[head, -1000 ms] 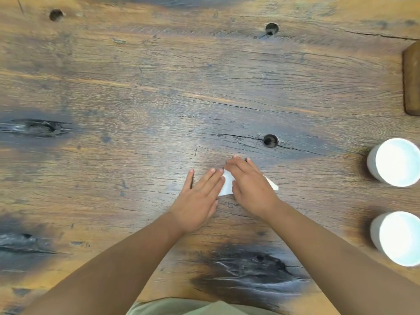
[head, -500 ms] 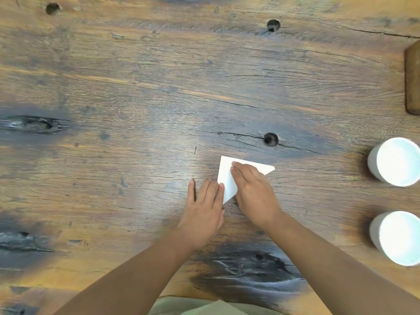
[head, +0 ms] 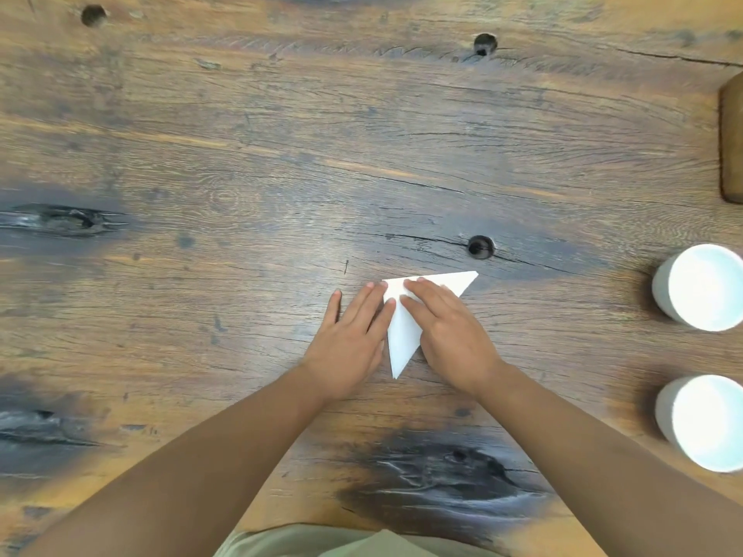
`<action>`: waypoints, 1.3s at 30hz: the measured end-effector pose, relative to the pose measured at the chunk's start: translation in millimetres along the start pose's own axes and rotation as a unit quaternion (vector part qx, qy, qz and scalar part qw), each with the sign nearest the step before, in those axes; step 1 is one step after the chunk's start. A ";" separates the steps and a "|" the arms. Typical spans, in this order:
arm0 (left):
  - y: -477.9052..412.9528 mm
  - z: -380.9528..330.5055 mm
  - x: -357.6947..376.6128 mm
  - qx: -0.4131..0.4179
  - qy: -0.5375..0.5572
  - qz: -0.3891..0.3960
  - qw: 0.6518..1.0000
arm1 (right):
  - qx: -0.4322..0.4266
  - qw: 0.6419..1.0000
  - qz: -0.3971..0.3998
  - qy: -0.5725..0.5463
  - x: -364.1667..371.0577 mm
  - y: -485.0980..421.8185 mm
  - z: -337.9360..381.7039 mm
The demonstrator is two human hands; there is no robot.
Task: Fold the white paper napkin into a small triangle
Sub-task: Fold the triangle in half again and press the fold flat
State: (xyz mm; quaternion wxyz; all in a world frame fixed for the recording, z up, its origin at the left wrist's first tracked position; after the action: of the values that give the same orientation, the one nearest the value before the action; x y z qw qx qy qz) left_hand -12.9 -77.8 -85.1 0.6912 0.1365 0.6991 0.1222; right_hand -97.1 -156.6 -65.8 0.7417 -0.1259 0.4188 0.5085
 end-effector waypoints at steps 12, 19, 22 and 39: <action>-0.4 8.2 -10.5 0.009 -0.028 -0.033 0.999 | -0.016 0.999 0.037 -0.002 14.5 -7.8 8.6; -1.3 7.6 -8.6 0.000 -0.053 -0.008 0.999 | -0.011 0.999 0.035 0.014 16.7 -7.6 4.5; -0.8 6.7 -8.2 0.001 -0.054 0.008 0.999 | -0.009 0.999 0.043 0.013 15.8 -3.6 -3.8; -0.7 4.5 -1.2 0.003 -0.062 0.064 0.996 | 0.076 0.997 0.007 0.022 -41.5 42.2 -80.4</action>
State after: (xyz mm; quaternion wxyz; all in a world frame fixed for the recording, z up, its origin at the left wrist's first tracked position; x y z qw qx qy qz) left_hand -8.4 -78.9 -84.3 0.7238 0.1902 0.6448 0.1554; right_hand -178.6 -213.7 -74.3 0.7365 -0.0772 0.4733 0.4771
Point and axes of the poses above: each hand's wrist, its own y-axis away from the middle knuckle, its own x-axis out of the palm, z = x × y, the point moved 9 cm from there along -y, towards the middle knuckle, and after that the axes turned 14 degrees about -y, right-handed, at the moved point
